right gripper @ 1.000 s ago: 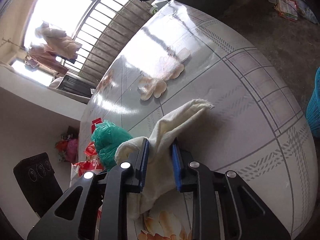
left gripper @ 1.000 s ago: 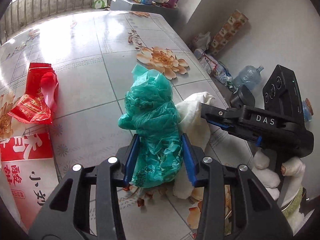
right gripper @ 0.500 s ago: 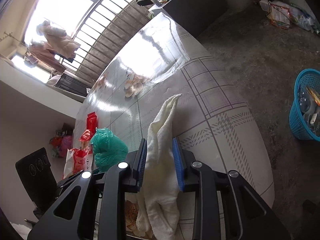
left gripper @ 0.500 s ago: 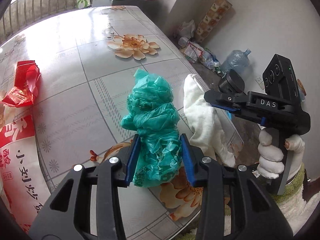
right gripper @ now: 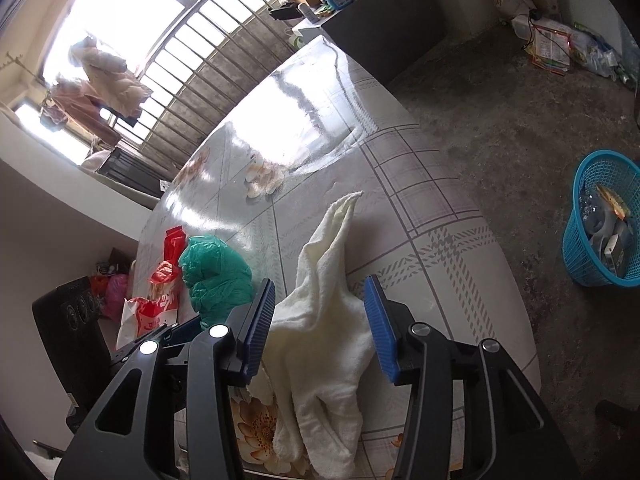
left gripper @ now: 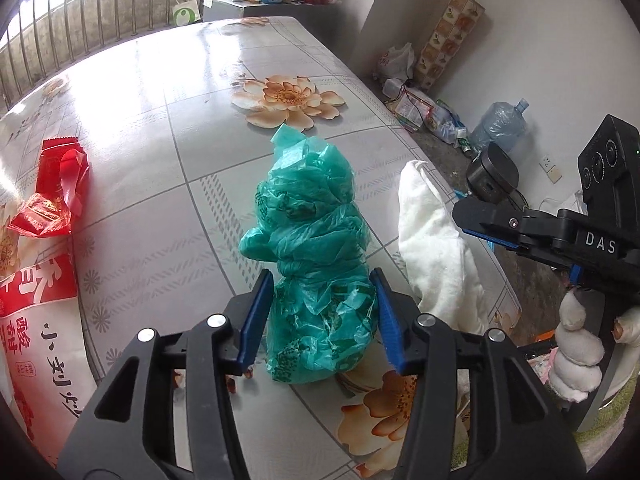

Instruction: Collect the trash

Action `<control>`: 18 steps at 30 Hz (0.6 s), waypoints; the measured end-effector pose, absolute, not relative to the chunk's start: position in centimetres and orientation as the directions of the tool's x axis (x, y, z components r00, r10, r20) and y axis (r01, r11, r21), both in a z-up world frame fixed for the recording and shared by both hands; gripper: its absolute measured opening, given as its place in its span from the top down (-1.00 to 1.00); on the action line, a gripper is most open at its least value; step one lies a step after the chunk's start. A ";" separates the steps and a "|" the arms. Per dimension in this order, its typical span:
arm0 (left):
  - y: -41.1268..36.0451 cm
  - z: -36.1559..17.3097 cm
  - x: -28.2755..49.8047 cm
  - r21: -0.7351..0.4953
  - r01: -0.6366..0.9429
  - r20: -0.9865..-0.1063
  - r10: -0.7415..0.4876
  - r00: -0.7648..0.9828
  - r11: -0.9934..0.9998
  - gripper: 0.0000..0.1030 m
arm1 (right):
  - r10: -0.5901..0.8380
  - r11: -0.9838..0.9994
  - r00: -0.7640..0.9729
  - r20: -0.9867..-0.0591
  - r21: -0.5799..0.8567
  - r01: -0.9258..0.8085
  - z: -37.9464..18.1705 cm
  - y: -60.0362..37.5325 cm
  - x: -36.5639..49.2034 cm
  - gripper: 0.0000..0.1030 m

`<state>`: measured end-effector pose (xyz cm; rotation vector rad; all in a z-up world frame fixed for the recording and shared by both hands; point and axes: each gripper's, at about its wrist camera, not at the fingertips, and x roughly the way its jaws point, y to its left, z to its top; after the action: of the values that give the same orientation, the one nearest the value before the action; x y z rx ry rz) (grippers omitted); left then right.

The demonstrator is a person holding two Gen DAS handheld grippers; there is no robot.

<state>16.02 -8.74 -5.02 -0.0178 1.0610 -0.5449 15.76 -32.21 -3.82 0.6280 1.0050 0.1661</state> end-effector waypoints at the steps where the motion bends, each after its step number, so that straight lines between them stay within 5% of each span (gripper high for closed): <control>1: -8.8 -5.0 16.1 -0.267 0.416 -0.822 -0.431 0.373 0.869 0.08 | 0.392 0.830 0.534 -0.749 0.538 0.147 -3.9 -31.8 15.9 0.12; 14: -9.7 -5.0 16.2 -0.204 0.440 -0.810 -0.403 0.426 0.875 0.22 | 0.205 0.953 0.518 -0.831 0.290 0.088 -3.8 -28.1 16.1 0.12; 18: -9.7 -5.0 16.1 -0.191 0.445 -0.807 -0.398 0.435 0.875 0.25 | 0.161 0.966 0.523 -0.837 0.242 0.090 -3.7 -27.6 16.0 0.28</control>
<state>16.08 -9.71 -4.97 0.0526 0.9899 -0.5248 15.95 -27.56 -3.69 0.2693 1.0226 0.0435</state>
